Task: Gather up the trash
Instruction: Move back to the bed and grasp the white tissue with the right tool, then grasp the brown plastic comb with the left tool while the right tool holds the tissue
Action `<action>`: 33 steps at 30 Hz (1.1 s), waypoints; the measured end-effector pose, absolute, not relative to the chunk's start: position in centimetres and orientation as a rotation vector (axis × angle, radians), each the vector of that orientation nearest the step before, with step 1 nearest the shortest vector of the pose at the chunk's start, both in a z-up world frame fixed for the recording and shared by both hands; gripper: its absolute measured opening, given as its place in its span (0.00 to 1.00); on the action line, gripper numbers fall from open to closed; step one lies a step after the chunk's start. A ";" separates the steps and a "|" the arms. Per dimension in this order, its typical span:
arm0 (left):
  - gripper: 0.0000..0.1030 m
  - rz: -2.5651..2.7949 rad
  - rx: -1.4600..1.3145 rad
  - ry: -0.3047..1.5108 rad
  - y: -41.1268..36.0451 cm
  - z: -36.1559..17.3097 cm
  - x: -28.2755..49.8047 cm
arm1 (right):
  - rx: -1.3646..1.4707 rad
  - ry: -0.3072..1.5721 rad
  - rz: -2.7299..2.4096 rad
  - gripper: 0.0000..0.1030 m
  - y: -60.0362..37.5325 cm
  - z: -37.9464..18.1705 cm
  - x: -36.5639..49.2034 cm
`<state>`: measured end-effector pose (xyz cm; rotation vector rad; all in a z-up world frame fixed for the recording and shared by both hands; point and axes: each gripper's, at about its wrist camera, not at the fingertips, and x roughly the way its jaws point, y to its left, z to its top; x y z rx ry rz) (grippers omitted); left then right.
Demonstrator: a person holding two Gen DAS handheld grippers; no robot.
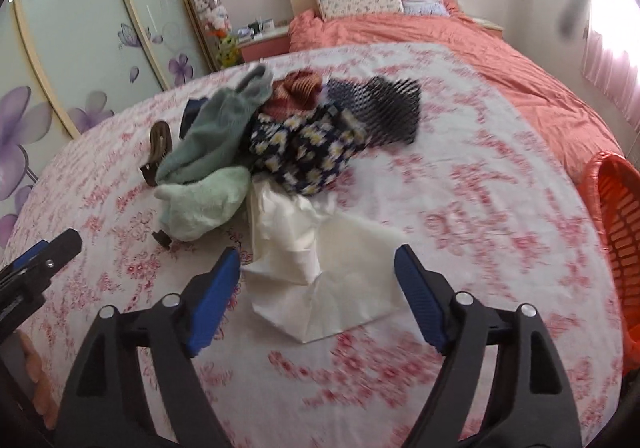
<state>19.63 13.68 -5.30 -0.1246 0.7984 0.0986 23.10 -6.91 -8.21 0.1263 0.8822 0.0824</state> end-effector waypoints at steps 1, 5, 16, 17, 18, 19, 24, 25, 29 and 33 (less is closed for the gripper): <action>0.86 0.093 -0.131 0.805 13.8 -5.4 19.7 | 0.118 0.890 0.085 0.73 -6.8 -8.4 23.2; 0.86 0.072 -0.151 0.821 13.8 -6.0 20.0 | 0.084 0.884 0.130 0.43 -6.4 -8.4 22.9; 0.86 0.063 -0.163 0.833 12.7 -6.3 22.4 | 0.115 0.848 0.061 0.40 -10.5 -7.2 20.7; 0.86 0.071 -0.161 0.833 12.4 -6.4 22.9 | 0.115 0.843 0.041 0.40 -11.2 -7.1 20.5; 0.86 0.077 -0.163 0.833 12.3 -6.4 23.4 | 0.117 0.840 0.025 0.40 -11.8 -7.1 20.4; 0.86 0.082 -0.171 0.833 12.2 -6.4 24.2 | 0.121 0.838 0.009 0.40 -12.4 -7.0 20.4; 0.86 0.129 -0.197 0.860 12.1 -6.8 28.0 | 0.157 0.834 -0.022 0.40 -14.9 -7.2 20.3; 0.86 0.138 -0.197 0.866 12.1 -6.9 28.5 | 0.170 0.833 -0.015 0.40 -15.3 -7.1 20.3; 0.81 0.175 -0.193 0.890 12.1 -7.4 30.8 | 0.183 0.817 -0.015 0.40 -16.0 -6.9 20.1; 0.74 0.200 -0.192 0.923 12.3 -8.0 32.3 | 0.194 0.808 -0.034 0.40 -16.8 -6.8 20.5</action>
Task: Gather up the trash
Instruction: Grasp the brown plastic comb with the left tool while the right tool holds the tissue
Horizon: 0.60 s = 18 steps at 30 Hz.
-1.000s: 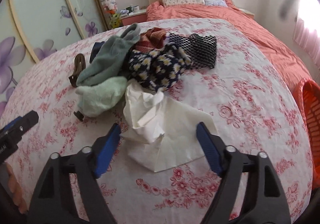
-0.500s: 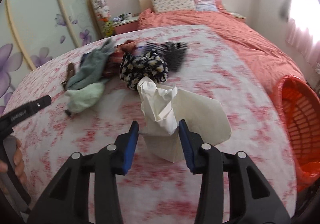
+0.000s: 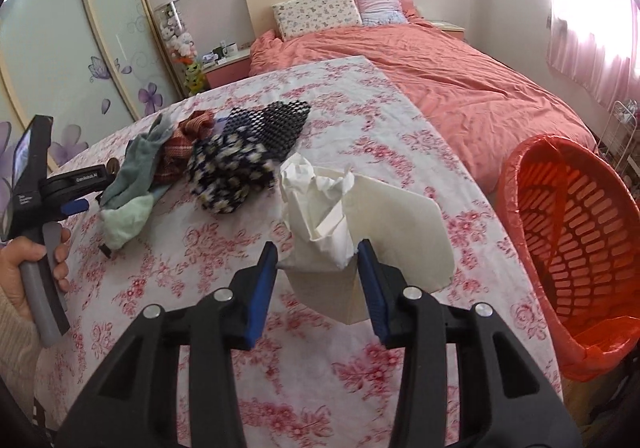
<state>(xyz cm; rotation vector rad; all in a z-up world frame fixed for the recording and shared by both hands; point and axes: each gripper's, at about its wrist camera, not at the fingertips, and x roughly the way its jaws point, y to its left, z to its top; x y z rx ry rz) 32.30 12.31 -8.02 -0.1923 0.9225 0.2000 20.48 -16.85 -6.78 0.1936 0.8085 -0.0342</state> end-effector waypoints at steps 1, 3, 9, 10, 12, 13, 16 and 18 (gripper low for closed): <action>0.71 0.210 -0.182 0.917 12.3 -8.0 32.4 | 0.201 0.808 -0.040 0.40 -17.1 -6.8 20.6; 0.64 0.218 -0.150 0.923 12.2 -8.0 32.7 | 0.207 0.809 -0.046 0.40 -17.5 -6.9 20.8; 0.46 0.149 -0.092 0.918 12.8 -7.7 30.7 | 0.221 0.802 -0.055 0.40 -18.1 -7.0 20.9; 0.46 0.138 -0.085 0.919 13.1 -7.7 30.0 | 0.222 0.800 -0.056 0.40 -18.1 -7.0 21.0; 0.46 0.128 -0.077 0.918 13.7 -7.7 29.0 | 0.224 0.798 -0.056 0.40 -18.0 -7.2 21.0; 0.46 0.126 -0.074 0.917 13.9 -7.7 28.6 | 0.226 0.799 -0.057 0.40 -18.0 -7.2 21.2; 0.46 0.117 -0.064 0.916 13.6 -7.7 28.7 | 0.231 0.804 -0.057 0.40 -17.8 -7.5 21.6; 0.46 0.105 -0.044 0.917 13.2 -7.8 29.2 | 0.232 0.805 -0.054 0.40 -17.6 -7.6 21.6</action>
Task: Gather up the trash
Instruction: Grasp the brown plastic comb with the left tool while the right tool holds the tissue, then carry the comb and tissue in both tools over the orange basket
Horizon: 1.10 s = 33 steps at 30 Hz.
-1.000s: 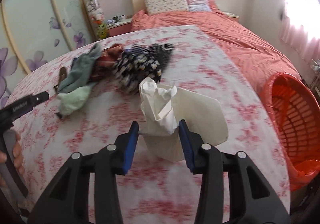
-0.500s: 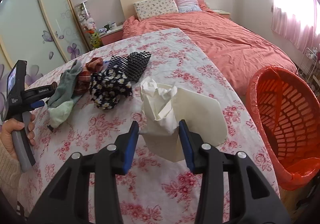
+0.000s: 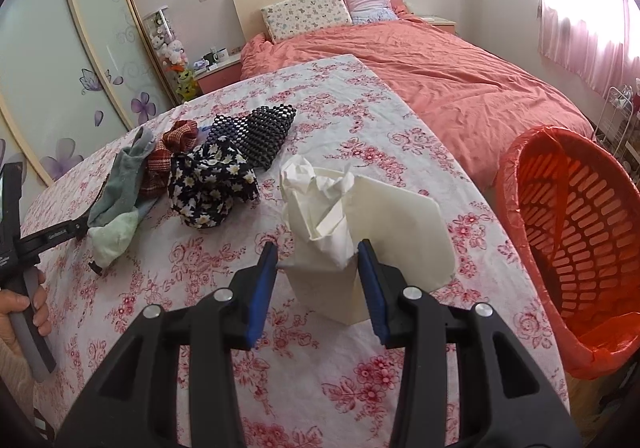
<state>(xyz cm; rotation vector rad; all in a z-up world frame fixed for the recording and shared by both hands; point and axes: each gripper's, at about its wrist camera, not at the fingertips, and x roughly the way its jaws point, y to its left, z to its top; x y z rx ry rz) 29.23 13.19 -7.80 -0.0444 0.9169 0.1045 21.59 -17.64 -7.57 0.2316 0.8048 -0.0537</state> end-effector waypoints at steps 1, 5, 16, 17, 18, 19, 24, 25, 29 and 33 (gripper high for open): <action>0.48 0.097 -0.015 0.915 12.7 -7.9 29.6 | 0.230 0.805 -0.053 0.40 -17.5 -7.6 21.5; 0.48 0.072 0.023 0.907 11.9 -7.8 30.6 | 0.231 0.811 -0.056 0.40 -17.8 -7.7 21.6; 0.45 0.032 0.044 0.894 11.0 -8.0 31.7 | 0.240 0.817 -0.060 0.40 -18.0 -8.0 22.1; 0.40 0.029 0.031 0.894 11.1 -8.0 31.8 | 0.240 0.817 -0.060 0.40 -17.9 -8.1 22.2; 0.36 0.027 0.023 0.893 11.1 -8.0 31.8 | 0.240 0.817 -0.060 0.40 -17.9 -8.1 22.2; 0.32 0.027 0.025 0.888 10.9 -8.0 31.8 | 0.239 0.817 -0.060 0.40 -17.9 -8.1 22.2; 0.32 0.035 0.009 0.882 11.3 -8.0 31.2 | 0.239 0.812 -0.058 0.40 -17.9 -8.0 22.2; 0.32 0.038 0.006 0.877 11.4 -7.9 31.0 | 0.239 0.809 -0.057 0.40 -17.9 -7.9 22.2; 0.32 0.044 0.002 0.858 11.8 -7.3 30.2 | 0.238 0.796 -0.057 0.40 -18.0 -7.4 21.9; 0.32 0.045 -0.002 0.838 12.2 -6.2 29.4 | 0.238 0.778 -0.055 0.40 -18.0 -6.5 21.3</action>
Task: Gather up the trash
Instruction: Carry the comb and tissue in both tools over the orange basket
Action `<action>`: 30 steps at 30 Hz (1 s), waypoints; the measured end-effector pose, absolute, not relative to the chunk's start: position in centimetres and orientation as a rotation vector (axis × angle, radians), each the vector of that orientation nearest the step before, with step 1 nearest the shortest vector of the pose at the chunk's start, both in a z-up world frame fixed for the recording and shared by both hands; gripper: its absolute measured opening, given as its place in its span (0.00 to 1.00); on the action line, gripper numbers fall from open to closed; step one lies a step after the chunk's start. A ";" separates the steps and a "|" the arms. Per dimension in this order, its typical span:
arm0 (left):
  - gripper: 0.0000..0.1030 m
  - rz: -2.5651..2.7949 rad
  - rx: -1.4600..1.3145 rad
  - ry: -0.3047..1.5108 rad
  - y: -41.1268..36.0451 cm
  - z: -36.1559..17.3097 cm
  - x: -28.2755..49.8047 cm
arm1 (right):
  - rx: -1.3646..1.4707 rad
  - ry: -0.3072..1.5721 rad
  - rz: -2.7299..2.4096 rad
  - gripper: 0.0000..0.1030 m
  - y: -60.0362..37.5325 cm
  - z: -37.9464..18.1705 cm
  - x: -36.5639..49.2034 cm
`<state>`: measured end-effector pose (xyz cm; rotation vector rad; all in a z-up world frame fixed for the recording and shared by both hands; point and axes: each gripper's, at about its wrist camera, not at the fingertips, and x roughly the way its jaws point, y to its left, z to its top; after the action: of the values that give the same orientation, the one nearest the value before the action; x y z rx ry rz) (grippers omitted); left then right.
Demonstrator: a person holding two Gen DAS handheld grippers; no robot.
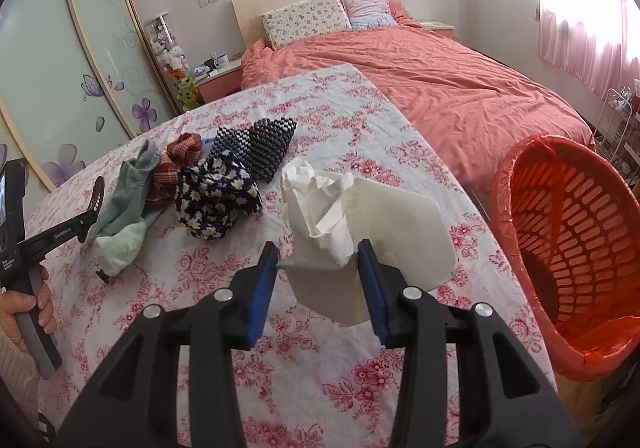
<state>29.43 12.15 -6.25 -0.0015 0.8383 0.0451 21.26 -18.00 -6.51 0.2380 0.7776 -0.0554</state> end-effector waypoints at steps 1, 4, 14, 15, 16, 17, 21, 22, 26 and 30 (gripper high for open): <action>0.32 0.042 -0.004 0.832 12.2 -5.8 29.2 | 0.238 0.771 -0.054 0.40 -18.0 -6.2 21.1; 0.32 0.037 -0.005 0.814 12.1 -4.7 28.4 | 0.235 0.751 -0.051 0.40 -18.0 -5.3 20.4; 0.32 -0.049 0.012 0.762 9.4 -0.9 25.2 | 0.241 0.674 -0.042 0.40 -18.6 -1.9 17.4; 0.32 -0.060 0.013 0.759 9.0 -0.6 25.0 | 0.242 0.667 -0.043 0.40 -18.7 -1.6 17.2; 0.32 -0.077 0.013 0.755 8.4 -0.3 24.7 | 0.245 0.658 -0.046 0.39 -18.9 -1.2 16.8; 0.32 -0.092 0.015 0.749 7.9 0.0 24.4 | 0.248 0.650 -0.049 0.39 -19.1 -0.9 16.5; 0.32 -0.162 0.034 0.723 5.3 1.2 22.9 | 0.257 0.621 -0.064 0.40 -20.1 0.0 15.2; 0.32 -0.178 0.040 0.717 4.6 1.5 22.5 | 0.258 0.612 -0.072 0.40 -20.5 0.3 14.8; 0.32 -0.247 0.051 0.703 1.9 2.1 21.5 | 0.270 0.589 -0.098 0.39 -21.7 0.9 13.6; 0.32 -0.319 0.056 0.700 -1.2 2.3 20.5 | 0.291 0.571 -0.131 0.40 -23.3 1.4 12.5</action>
<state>20.48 -1.20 2.28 0.0565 0.6995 -0.3187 12.48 -23.31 1.42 0.2912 0.5714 -0.1308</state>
